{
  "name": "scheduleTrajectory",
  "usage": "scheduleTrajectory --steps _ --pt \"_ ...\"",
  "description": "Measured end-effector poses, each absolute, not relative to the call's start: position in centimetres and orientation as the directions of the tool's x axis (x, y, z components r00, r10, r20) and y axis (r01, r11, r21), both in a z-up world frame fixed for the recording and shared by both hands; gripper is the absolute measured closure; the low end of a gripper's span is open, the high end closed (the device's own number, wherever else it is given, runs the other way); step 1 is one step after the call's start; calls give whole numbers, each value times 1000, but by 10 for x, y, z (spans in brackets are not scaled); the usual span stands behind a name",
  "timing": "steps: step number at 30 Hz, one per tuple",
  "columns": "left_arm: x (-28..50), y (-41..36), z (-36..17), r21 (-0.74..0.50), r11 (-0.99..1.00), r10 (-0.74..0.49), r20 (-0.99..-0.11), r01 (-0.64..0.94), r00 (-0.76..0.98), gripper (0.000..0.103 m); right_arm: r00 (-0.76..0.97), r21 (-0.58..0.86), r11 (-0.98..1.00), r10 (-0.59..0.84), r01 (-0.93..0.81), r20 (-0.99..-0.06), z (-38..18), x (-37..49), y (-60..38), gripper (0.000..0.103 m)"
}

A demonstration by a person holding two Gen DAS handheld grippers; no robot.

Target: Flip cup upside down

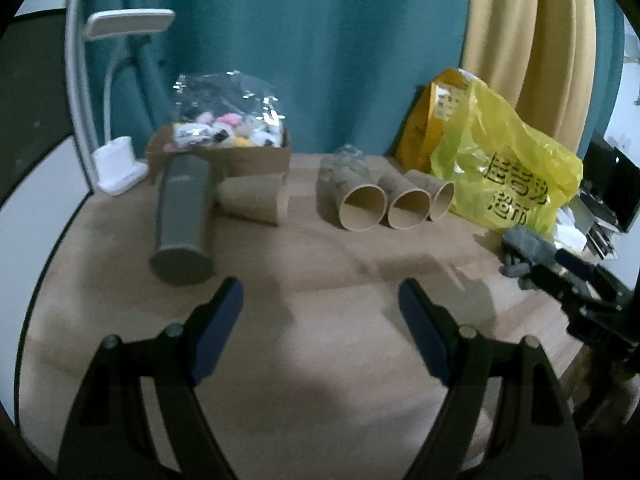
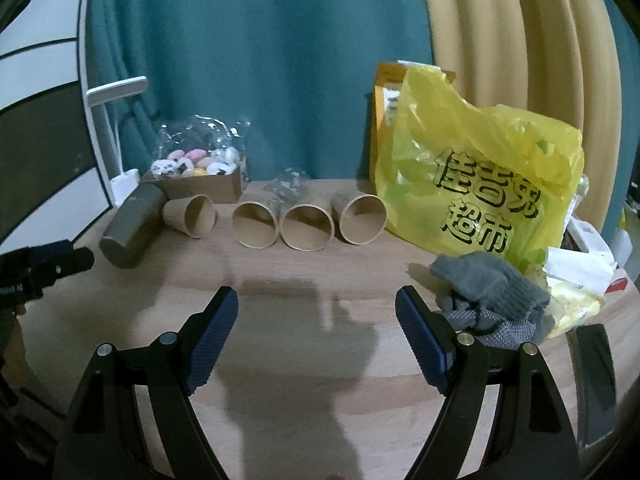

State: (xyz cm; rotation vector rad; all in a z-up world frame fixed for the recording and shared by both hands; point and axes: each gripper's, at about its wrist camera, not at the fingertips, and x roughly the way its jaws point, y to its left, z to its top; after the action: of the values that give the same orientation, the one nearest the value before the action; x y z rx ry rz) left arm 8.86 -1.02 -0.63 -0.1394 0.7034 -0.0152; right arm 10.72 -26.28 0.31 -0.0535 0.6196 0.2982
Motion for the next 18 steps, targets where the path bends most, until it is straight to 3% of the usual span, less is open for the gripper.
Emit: scheduleTrajectory --steps 18 --pt "295 -102 -10 -145 975 -215 -795 165 568 22 733 93 973 221 -212 -644 -23 212 -319 19"
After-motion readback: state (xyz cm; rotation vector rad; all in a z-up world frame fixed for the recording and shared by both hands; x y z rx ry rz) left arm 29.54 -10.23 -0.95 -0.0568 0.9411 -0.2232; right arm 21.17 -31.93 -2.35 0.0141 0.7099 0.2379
